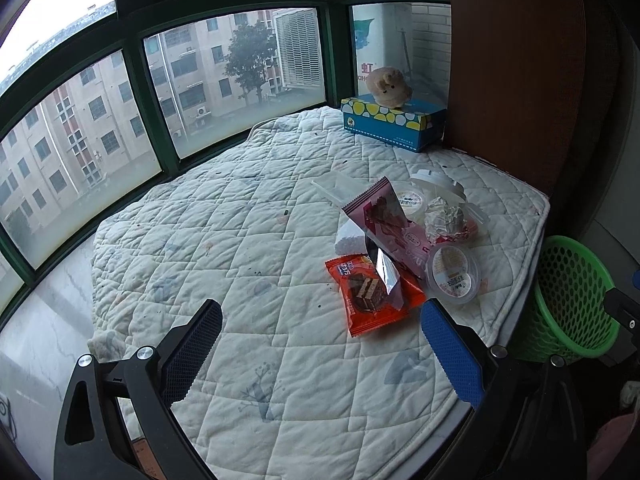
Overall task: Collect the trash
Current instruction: 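Reach the left tool to the pink snack wrapper and close on it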
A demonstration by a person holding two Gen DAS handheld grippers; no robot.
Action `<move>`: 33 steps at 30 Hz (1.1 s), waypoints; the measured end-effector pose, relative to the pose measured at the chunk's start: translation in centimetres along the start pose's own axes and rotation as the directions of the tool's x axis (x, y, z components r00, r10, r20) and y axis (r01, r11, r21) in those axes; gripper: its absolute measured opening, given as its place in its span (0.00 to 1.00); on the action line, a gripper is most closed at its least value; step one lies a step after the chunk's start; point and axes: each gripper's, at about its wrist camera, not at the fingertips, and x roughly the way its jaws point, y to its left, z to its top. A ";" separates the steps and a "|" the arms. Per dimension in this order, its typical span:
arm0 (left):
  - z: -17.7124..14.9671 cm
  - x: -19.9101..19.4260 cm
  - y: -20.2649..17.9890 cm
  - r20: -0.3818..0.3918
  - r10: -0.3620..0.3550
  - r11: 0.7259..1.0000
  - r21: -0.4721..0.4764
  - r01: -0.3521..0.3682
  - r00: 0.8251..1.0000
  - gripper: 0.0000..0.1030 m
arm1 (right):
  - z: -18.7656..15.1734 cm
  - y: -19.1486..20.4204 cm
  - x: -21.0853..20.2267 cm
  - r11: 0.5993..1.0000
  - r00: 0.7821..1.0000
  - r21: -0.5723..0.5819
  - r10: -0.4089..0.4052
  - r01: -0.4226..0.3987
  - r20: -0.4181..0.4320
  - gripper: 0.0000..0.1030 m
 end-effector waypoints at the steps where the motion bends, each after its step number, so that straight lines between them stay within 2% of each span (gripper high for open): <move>1: 0.3 0.2 0.2 0.001 0.001 1.000 0.000 -0.001 1.000 0.94 | 0.1 0.0 0.1 1.000 1.000 0.000 0.000 0.000 0.000 0.96; 7: 2.2 1.8 1.1 -0.007 -0.026 1.000 -0.015 0.026 1.000 0.94 | 0.9 0.0 1.0 1.000 1.000 0.002 0.009 -0.009 -0.006 0.96; 16: 4.9 4.7 0.8 -0.002 -0.072 0.997 0.023 0.072 0.997 0.93 | 1.8 0.3 2.3 1.000 1.000 0.000 0.014 -0.014 -0.017 0.96; 23: 6.7 7.4 0.0 -0.022 -0.151 0.986 0.073 0.152 0.988 0.92 | 2.5 0.6 3.3 1.000 0.999 0.004 0.022 -0.022 -0.029 0.96; 25: 7.1 8.6 -0.3 -0.036 -0.167 0.981 0.091 0.170 0.985 0.89 | 2.5 0.8 3.6 1.000 0.999 0.000 0.021 -0.021 -0.032 0.96; 27: 7.6 10.0 -0.6 -0.064 -0.194 0.975 0.096 0.199 0.979 0.81 | 2.6 0.9 4.0 1.000 0.999 -0.001 0.022 -0.022 -0.038 0.96; 33: 8.5 13.8 -0.8 -0.136 -0.265 0.958 0.079 0.277 0.955 0.73 | 3.1 1.0 4.8 1.000 0.999 -0.004 0.014 -0.014 -0.046 0.96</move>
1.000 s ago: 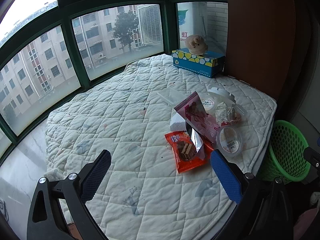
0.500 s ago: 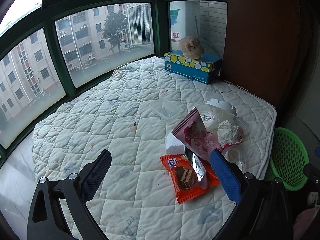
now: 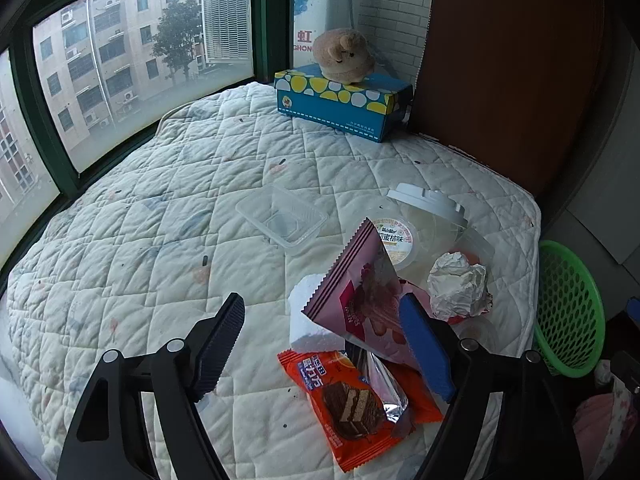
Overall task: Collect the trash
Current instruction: 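Reach the left tool to the pink snack wrapper and close on it, then grasp the crumpled foil cup with the right tool while the left tool lifts the pink wrapper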
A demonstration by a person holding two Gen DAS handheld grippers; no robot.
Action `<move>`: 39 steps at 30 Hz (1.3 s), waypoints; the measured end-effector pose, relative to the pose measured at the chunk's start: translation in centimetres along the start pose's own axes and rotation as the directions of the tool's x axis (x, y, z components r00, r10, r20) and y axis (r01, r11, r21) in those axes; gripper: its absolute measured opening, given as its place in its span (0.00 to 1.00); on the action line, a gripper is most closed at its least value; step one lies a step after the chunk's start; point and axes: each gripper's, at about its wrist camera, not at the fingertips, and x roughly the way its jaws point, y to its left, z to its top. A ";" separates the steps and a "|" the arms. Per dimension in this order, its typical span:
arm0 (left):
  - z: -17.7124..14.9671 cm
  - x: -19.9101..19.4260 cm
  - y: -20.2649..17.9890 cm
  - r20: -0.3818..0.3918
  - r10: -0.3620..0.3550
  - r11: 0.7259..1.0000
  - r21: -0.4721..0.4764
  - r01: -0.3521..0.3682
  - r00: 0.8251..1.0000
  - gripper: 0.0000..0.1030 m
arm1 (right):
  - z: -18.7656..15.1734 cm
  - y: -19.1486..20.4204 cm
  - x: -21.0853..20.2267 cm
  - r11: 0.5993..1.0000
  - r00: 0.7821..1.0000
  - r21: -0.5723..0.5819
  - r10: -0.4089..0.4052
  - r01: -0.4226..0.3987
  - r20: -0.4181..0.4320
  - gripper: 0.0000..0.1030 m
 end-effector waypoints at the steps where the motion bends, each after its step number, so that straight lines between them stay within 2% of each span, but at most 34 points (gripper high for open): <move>1: 0.2 0.5 0.0 -0.007 -0.010 1.000 0.004 0.010 1.000 0.70 | 0.1 0.0 0.1 1.000 1.000 0.001 0.000 0.000 -0.001 0.95; 5: 0.7 2.3 0.1 -0.043 -0.040 0.999 0.013 0.040 0.998 0.60 | 0.6 0.3 0.8 1.000 1.000 0.003 0.002 -0.002 -0.009 0.95; 9: 0.5 3.0 0.5 -0.061 -0.084 0.996 0.009 0.085 0.995 0.37 | 1.0 1.0 1.6 1.000 1.000 -0.008 0.018 -0.018 -0.017 0.94; 11: 0.3 3.0 0.6 -0.064 -0.091 0.996 0.007 0.092 0.994 0.32 | 1.3 1.5 2.1 0.999 0.999 -0.018 0.026 -0.026 -0.019 0.93; 12: 0.1 2.9 0.6 -0.058 -0.092 0.996 0.011 0.093 0.994 0.26 | 1.4 1.8 2.4 0.999 0.999 -0.022 0.033 -0.034 -0.021 0.93; 18: -0.2 1.6 0.8 -0.031 -0.102 0.995 0.016 0.102 0.994 0.14 | 2.5 3.3 4.3 0.995 0.995 -0.032 0.091 -0.092 -0.035 0.90; 24: -0.6 0.9 1.0 -0.019 -0.108 0.994 0.012 0.108 0.994 0.09 | 3.9 4.6 7.3 0.985 0.983 0.005 0.171 -0.171 -0.071 0.84; 30: -1.0 0.5 1.4 -0.013 -0.125 0.992 0.001 0.125 0.992 0.07 | 5.1 5.6 10.6 0.976 0.971 0.045 0.216 -0.212 -0.106 0.76; 39: -1.4 -0.1 2.1 -0.008 -0.145 0.989 -0.020 0.144 0.989 0.06 | 6.0 6.9 13.3 0.975 0.967 0.042 0.222 -0.218 -0.125 0.69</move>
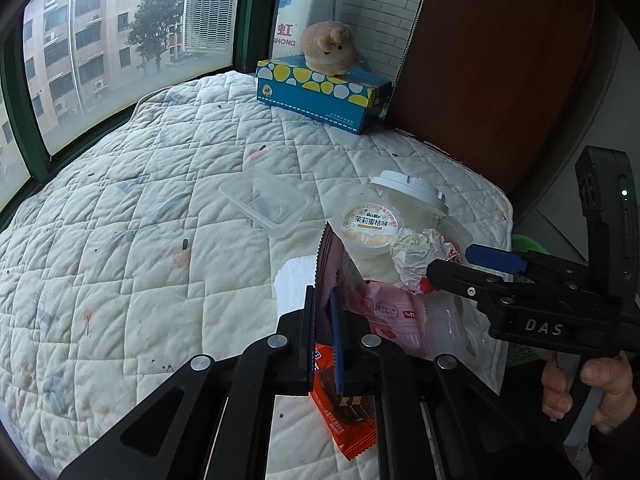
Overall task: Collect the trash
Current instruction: 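Grasp the crumpled foil cup with the right tool while the left tool lifts the pink wrapper, then carry both items over the green basket and open both tools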
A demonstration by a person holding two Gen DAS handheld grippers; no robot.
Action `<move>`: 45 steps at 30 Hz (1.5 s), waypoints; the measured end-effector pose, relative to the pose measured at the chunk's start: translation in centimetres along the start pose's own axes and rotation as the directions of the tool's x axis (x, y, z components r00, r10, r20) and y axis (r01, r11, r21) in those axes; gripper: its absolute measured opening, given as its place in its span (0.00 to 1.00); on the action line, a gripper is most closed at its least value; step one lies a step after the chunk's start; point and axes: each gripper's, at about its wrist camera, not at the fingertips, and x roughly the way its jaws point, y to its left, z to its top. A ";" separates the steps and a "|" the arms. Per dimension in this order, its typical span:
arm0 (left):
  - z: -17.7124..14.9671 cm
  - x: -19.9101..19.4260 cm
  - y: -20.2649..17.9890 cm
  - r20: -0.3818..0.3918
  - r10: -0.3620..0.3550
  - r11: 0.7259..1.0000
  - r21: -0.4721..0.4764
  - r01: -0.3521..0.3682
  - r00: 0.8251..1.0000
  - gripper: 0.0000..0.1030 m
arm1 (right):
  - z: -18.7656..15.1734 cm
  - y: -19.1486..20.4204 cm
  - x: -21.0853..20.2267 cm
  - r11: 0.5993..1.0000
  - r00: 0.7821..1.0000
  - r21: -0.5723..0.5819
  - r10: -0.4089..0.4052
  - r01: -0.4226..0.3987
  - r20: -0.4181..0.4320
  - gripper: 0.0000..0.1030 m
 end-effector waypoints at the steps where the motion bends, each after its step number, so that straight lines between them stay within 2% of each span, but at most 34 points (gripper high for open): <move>1: 0.0 -0.1 0.0 0.000 -0.001 1.000 -0.001 0.001 1.000 0.04 | 0.1 -0.1 0.4 1.000 1.000 -0.001 -0.002 0.002 -0.005 0.68; 5: -0.2 -0.5 -0.1 0.005 -0.002 1.000 0.002 0.002 1.000 0.04 | 0.0 -0.3 1.2 1.000 1.000 0.005 0.001 -0.001 -0.022 0.53; 8: -0.2 -1.0 -0.2 0.012 0.002 1.000 0.001 -0.002 1.000 0.03 | -0.1 -0.3 0.5 1.000 1.000 0.008 0.007 -0.007 -0.002 0.47; 16: 1.0 -4.0 -0.7 0.073 0.017 1.000 0.002 -0.017 0.997 0.02 | 0.0 -1.1 -3.8 0.996 0.992 0.038 0.083 -0.086 0.092 0.44; 26: 3.4 -8.5 -1.8 0.163 0.039 0.999 0.020 -0.042 0.986 0.02 | -0.5 -3.1 -8.2 0.993 0.983 0.069 0.085 -0.097 0.163 0.44; 31: 4.0 -9.6 -3.9 0.185 0.009 0.998 0.052 -0.019 0.983 0.02 | -2.0 -5.3 -9.7 0.993 0.985 0.098 0.043 -0.060 0.167 0.44; 37: 4.5 -9.6 -8.0 0.196 -0.069 0.993 0.105 0.048 0.978 0.02 | -4.6 -8.6 -12.1 0.991 0.985 0.133 -0.037 0.014 0.169 0.44; 45: 4.8 -7.5 -14.5 0.161 -0.181 0.974 0.163 0.154 0.970 0.02 | -8.0 -14.4 -15.1 0.971 0.974 0.202 -0.158 0.124 0.160 0.45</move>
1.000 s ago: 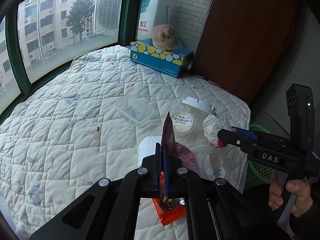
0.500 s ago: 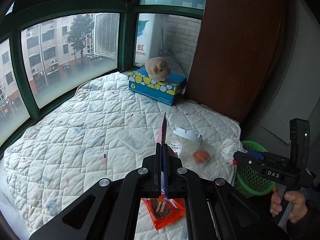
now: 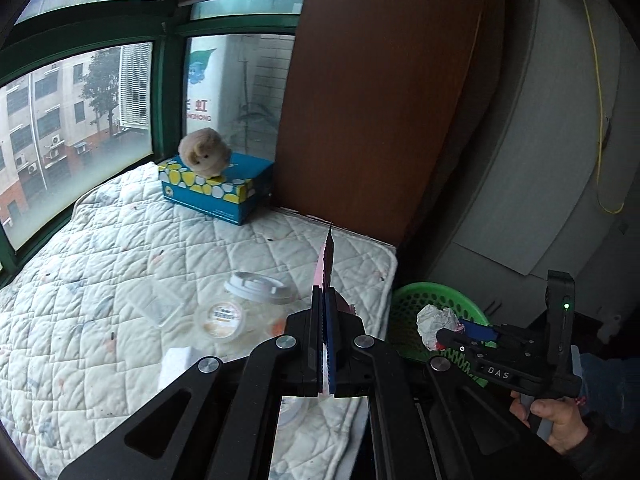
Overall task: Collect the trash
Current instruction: 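Carry both items over the green basket and open both tools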
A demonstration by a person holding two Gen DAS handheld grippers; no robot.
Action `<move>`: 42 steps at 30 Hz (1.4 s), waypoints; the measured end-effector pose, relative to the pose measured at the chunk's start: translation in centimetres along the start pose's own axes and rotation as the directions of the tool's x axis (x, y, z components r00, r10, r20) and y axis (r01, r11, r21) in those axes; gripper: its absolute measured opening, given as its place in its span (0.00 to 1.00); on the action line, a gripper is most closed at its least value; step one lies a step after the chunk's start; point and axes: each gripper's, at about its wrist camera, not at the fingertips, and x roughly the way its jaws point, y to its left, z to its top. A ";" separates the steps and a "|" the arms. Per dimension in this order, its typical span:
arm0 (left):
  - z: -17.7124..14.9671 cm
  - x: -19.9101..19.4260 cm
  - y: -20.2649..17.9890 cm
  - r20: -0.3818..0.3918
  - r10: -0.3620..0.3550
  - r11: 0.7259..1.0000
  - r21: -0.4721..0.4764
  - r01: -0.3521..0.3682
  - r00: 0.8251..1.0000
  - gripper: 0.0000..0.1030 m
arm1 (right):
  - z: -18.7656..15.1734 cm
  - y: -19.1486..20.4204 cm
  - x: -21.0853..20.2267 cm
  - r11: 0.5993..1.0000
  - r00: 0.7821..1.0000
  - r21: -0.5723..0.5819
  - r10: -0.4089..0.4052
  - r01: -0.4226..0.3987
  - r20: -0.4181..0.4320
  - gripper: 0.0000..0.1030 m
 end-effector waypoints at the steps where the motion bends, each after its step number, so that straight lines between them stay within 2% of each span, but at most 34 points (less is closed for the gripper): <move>1: 0.1 0.5 -0.8 -0.003 -0.012 1.000 0.006 0.012 1.000 0.02 | -0.3 -0.9 -0.3 1.000 1.000 0.009 -0.018 0.018 0.001 0.46; 9: 0.6 3.8 -6.2 -0.029 -0.096 0.995 0.024 0.097 0.995 0.02 | -2.0 -6.9 -1.4 0.992 0.994 0.066 -0.108 0.108 -0.005 0.48; 13: 0.4 5.6 -8.5 -0.048 -0.126 0.991 0.027 0.127 0.991 0.02 | -2.5 -8.6 -1.9 0.987 0.991 0.085 -0.135 0.135 -0.006 0.54; 15: 0.4 6.5 -9.6 -0.059 -0.136 0.990 0.032 0.138 0.989 0.02 | -2.7 -9.3 -2.2 0.986 0.991 0.101 -0.135 0.136 -0.011 0.60; 22: -0.4 9.8 -12.3 -0.105 -0.165 0.985 0.024 0.169 0.981 0.02 | -3.3 -11.4 -4.0 0.980 0.988 0.129 -0.153 0.150 0.013 0.65; 31: -1.9 13.7 -15.0 -0.189 -0.204 0.978 -0.001 0.208 0.960 0.03 | -3.9 -13.0 -5.9 0.974 0.986 0.171 -0.158 0.147 0.048 0.69; 32: -2.1 13.9 -15.3 -0.198 -0.207 0.978 -0.001 0.210 0.958 0.05 | -4.0 -13.2 -6.1 0.973 0.986 0.177 -0.160 0.149 0.050 0.69; 34: -2.5 14.7 -15.5 -0.218 -0.211 0.977 -0.009 0.214 0.953 0.17 | -4.1 -13.4 -6.3 0.972 0.986 0.184 -0.161 0.150 0.050 0.69; 35: -2.6 14.8 -15.5 -0.218 -0.209 0.977 -0.010 0.212 0.953 0.29 | -4.0 -13.5 -6.3 0.971 0.985 0.186 -0.162 0.151 0.049 0.69; 36: -2.8 14.9 -15.6 -0.213 -0.205 0.978 -0.006 0.209 0.955 0.34 | -4.0 -13.5 -6.4 0.970 0.985 0.188 -0.165 0.153 0.049 0.69; 39: -3.1 14.8 -15.5 -0.222 -0.226 0.974 -0.021 0.228 0.948 0.37 | -4.3 -13.7 -6.6 0.969 0.985 0.193 -0.166 0.153 0.051 0.69; 41: -3.2 14.6 -15.3 -0.222 -0.216 0.976 -0.017 0.218 0.951 0.37 | -4.3 -13.6 -6.7 0.970 0.985 0.193 -0.163 0.150 0.053 0.69; 42: -3.3 14.3 -15.1 -0.220 -0.209 0.977 -0.015 0.211 0.953 0.41 | -4.3 -13.5 -6.7 0.971 0.986 0.191 -0.159 0.146 0.054 0.69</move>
